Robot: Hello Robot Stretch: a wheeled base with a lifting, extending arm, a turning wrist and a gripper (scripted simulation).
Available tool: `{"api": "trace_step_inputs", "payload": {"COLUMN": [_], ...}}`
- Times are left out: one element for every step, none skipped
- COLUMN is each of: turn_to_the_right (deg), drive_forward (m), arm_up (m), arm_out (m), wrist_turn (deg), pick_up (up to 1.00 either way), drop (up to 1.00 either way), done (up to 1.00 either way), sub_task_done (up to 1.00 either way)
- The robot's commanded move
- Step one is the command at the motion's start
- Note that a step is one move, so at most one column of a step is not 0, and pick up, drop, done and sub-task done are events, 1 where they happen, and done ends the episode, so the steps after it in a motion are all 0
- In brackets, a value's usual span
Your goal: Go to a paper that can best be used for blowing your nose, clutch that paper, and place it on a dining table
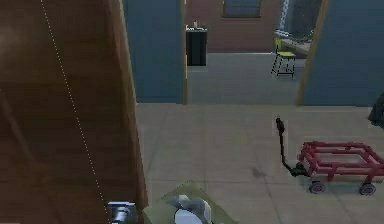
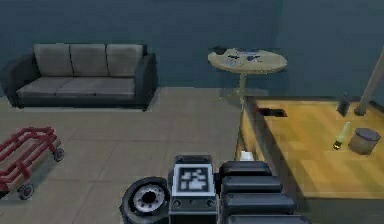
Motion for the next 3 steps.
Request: {"api": "trace_step_inputs", "payload": {"turn_to_the_right": [45.0,45.0,0.0], "drive_forward": [0.00,0.00,1.00], "arm_up": [0.00,0.00,0.00], "arm_out": [0.00,0.00,0.00], "wrist_turn": [0.0,0.0,0.0], "pick_up": [0.00,0.00,0.00], "drop": [0.00,0.00,0.00], "done": [0.00,0.00,0.00], "sub_task_done": [0.00,0.00,0.00]}}
